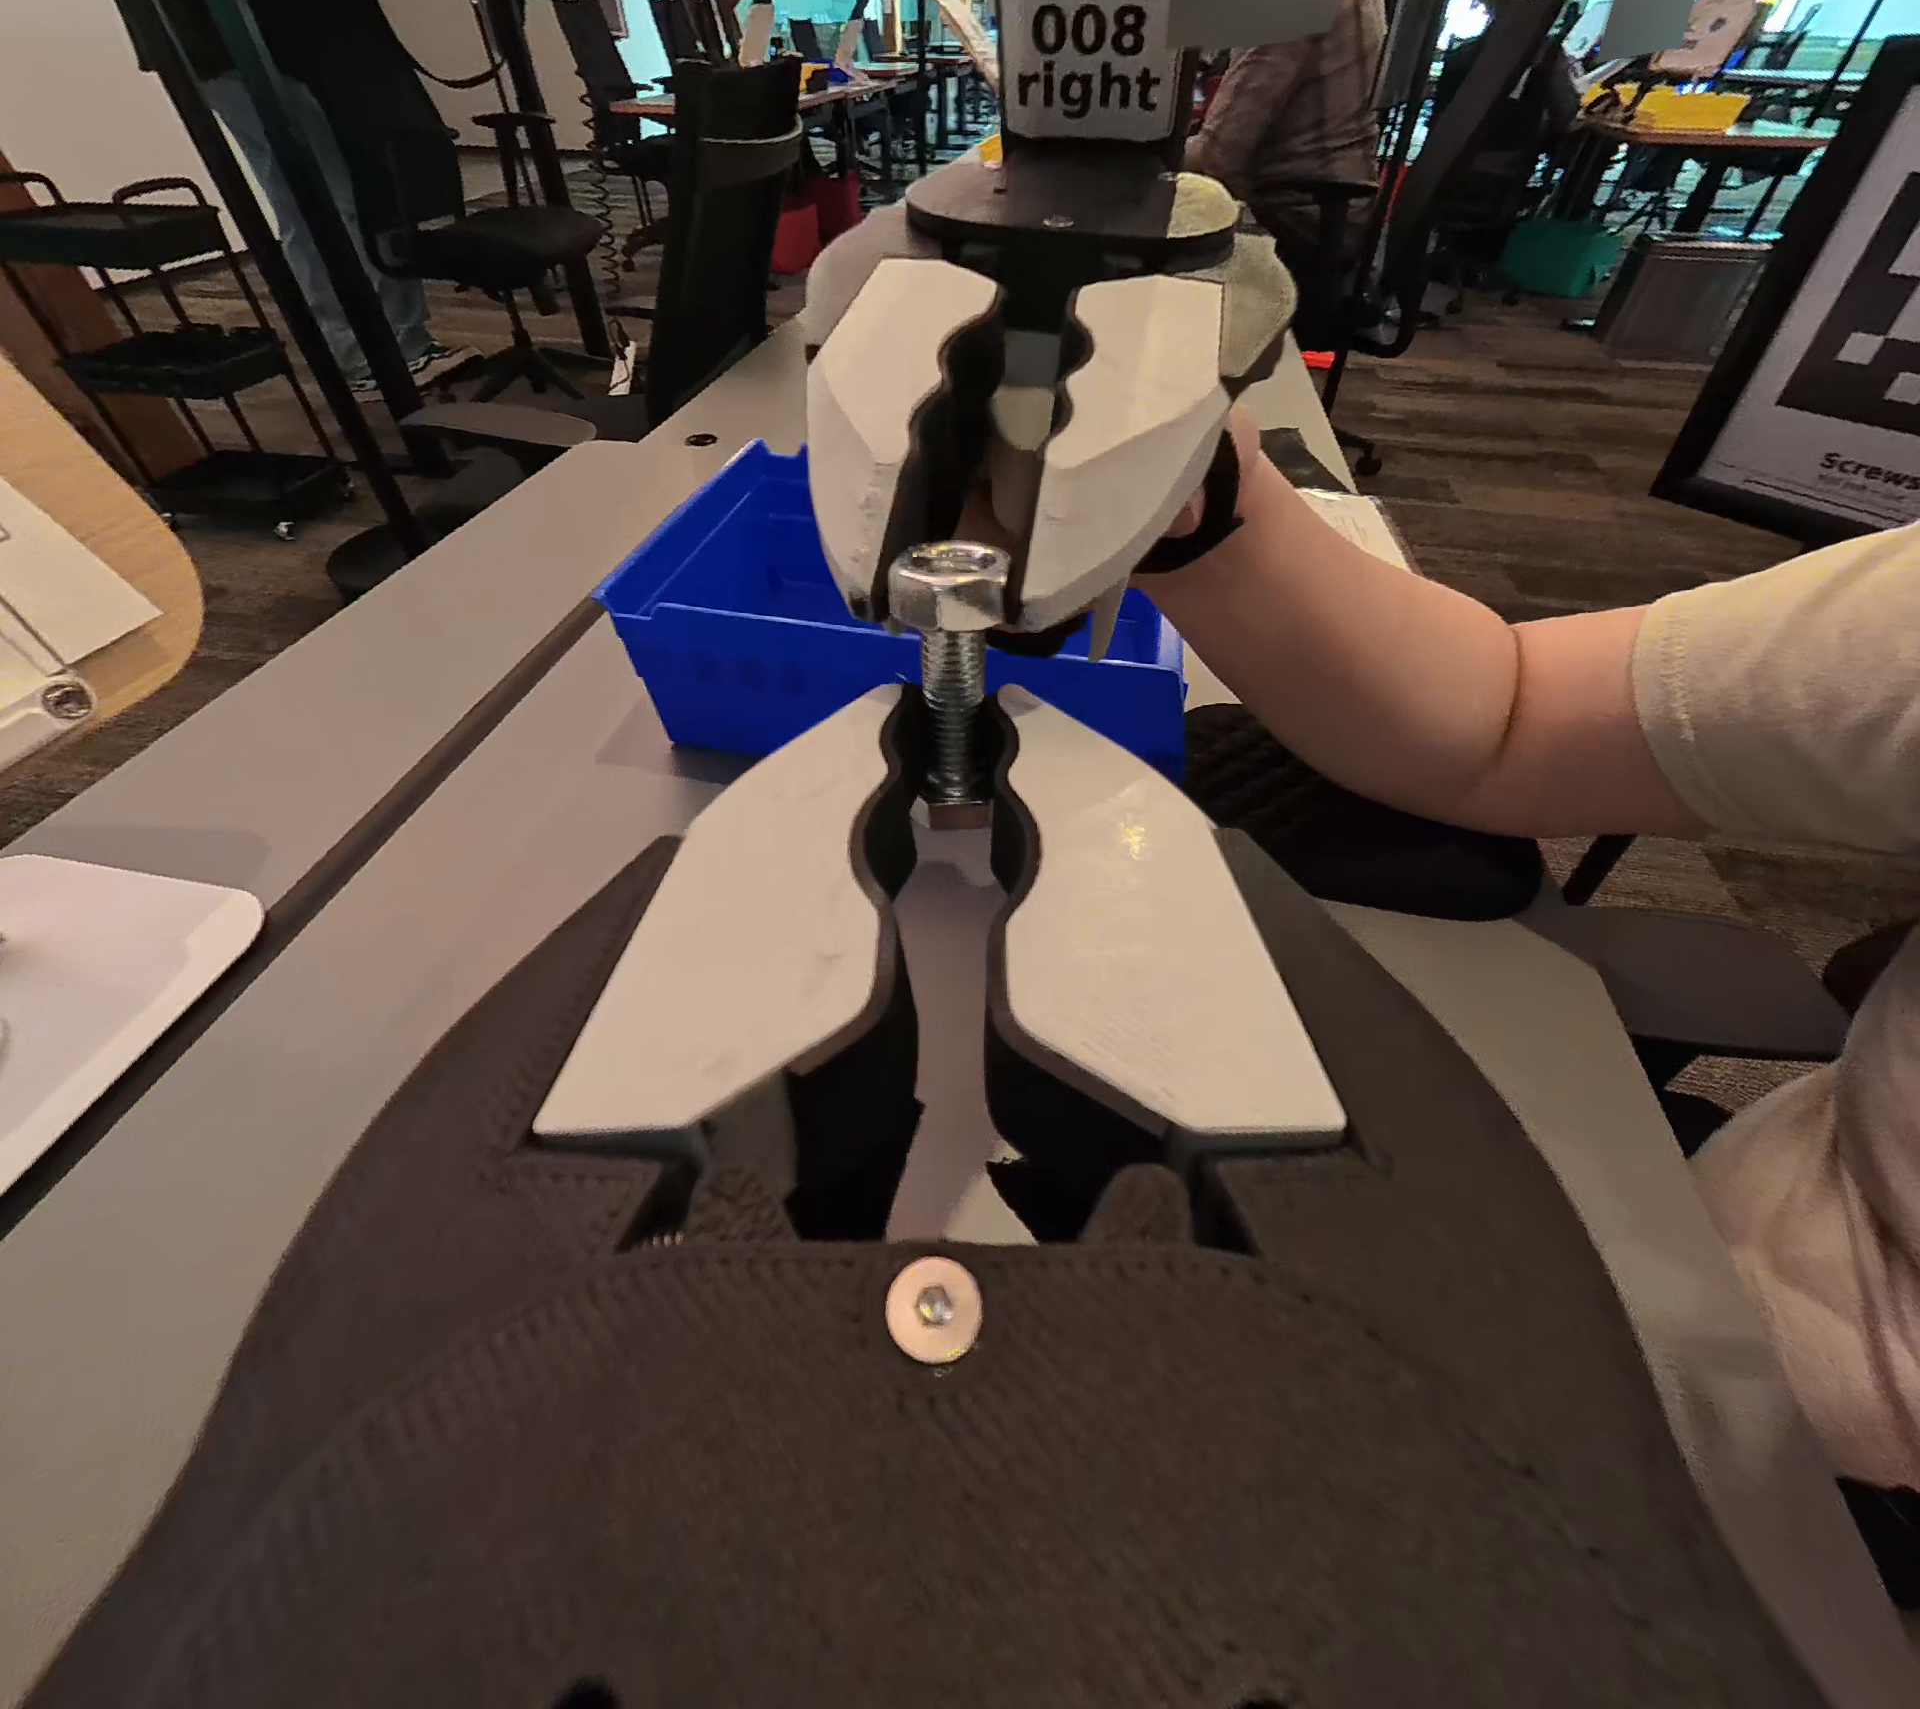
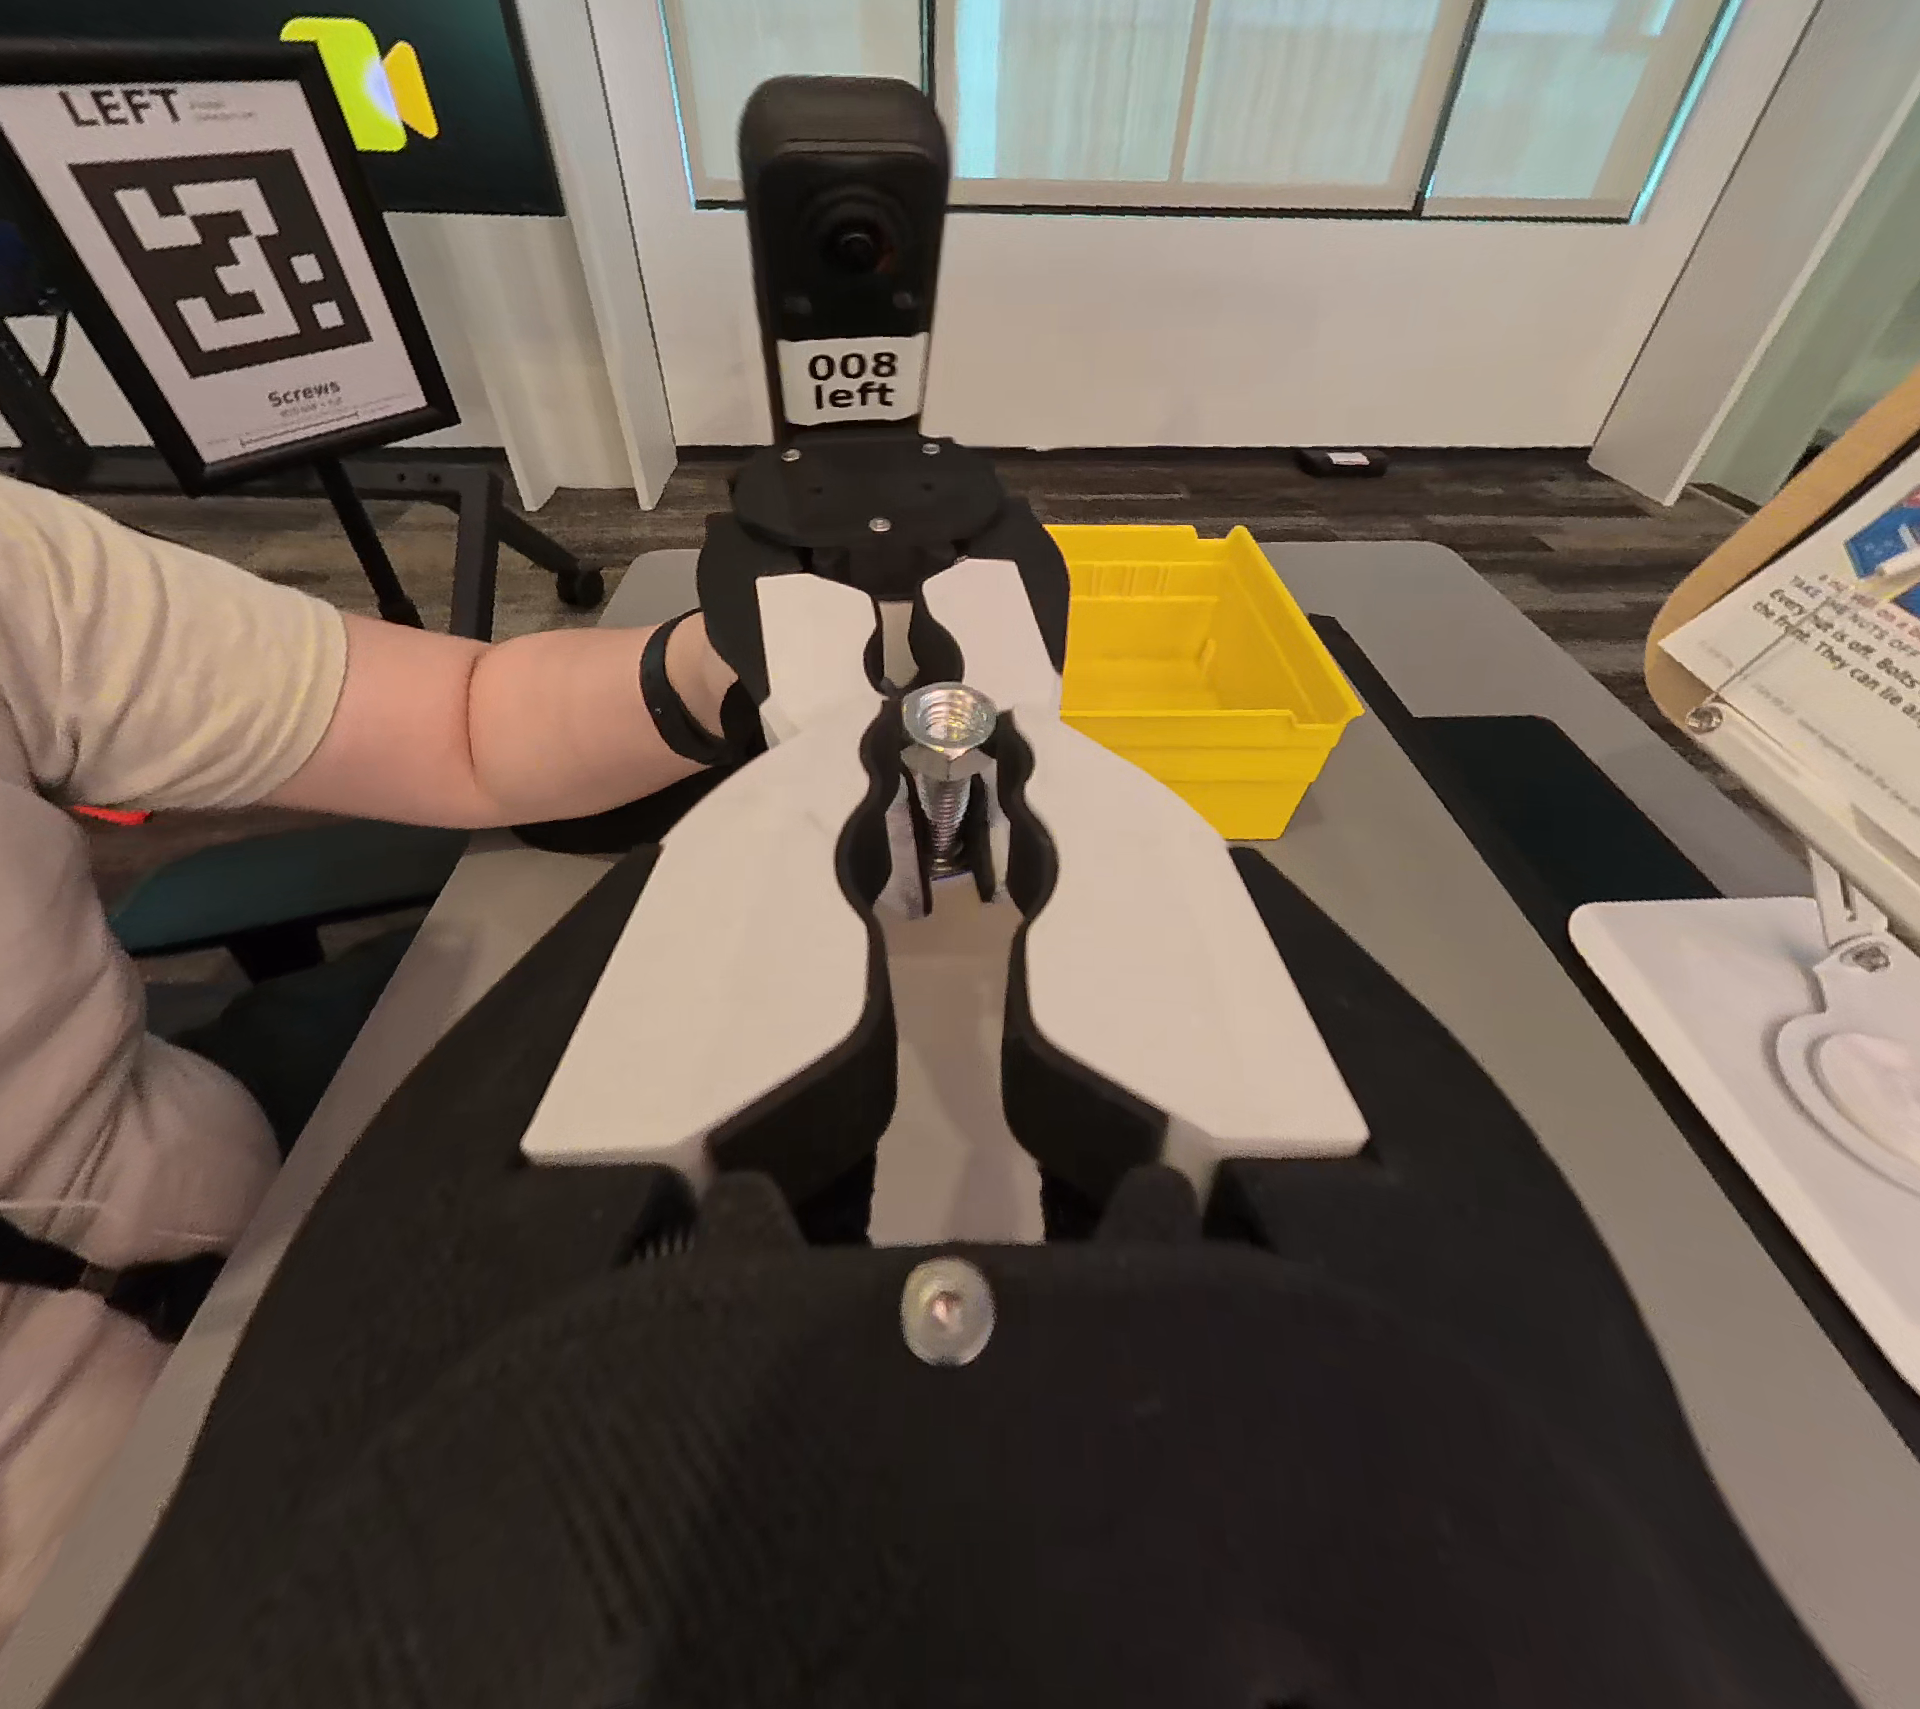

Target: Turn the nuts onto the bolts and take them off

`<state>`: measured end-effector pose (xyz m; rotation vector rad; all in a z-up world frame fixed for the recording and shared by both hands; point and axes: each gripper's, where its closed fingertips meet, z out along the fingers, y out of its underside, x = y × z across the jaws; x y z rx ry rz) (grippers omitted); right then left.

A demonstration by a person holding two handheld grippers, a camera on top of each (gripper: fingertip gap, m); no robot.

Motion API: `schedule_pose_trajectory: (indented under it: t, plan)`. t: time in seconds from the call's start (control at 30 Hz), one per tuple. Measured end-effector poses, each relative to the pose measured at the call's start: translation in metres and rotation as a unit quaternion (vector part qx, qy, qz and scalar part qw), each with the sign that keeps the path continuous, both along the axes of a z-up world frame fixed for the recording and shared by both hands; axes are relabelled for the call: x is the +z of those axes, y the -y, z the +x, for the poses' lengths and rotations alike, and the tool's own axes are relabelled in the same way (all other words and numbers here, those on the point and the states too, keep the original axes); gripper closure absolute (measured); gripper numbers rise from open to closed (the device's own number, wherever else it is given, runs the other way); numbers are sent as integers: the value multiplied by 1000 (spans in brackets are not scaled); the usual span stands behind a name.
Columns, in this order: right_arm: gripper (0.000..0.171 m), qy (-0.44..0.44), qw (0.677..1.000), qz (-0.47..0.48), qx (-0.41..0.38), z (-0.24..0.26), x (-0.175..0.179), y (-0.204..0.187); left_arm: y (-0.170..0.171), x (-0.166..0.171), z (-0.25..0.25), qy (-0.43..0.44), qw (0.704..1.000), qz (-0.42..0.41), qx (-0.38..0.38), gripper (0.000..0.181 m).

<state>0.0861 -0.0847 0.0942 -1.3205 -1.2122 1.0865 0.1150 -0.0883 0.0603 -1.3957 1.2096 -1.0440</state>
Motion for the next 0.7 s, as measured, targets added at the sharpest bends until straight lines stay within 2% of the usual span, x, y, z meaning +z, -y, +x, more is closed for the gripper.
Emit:
schedule_pose_trajectory:
  t: [0.4, 0.5, 0.53, 0.6, 0.7]
  plan:
    - [153, -44, 986, -39, -155, -11, 2, -31, -35, 1, -14, -14, 988, 38, 150, 172]
    - [153, -57, 986, -44, -152, -12, 4, -30, -34, 4, -15, -4, 989, 29, 144, 172]
    - [151, -55, 987, -34, -145, -12, 5, -28, -32, 6, -14, 3, 990, 22, 137, 172]
    - [131, -54, 990, -1, -132, -11, 10, -25, -30, 9, -15, 13, 992, 12, 128, 172]
    - [126, -60, 989, 38, -128, -7, 18, -21, -32, 13, -19, 17, 990, 20, 135, 172]
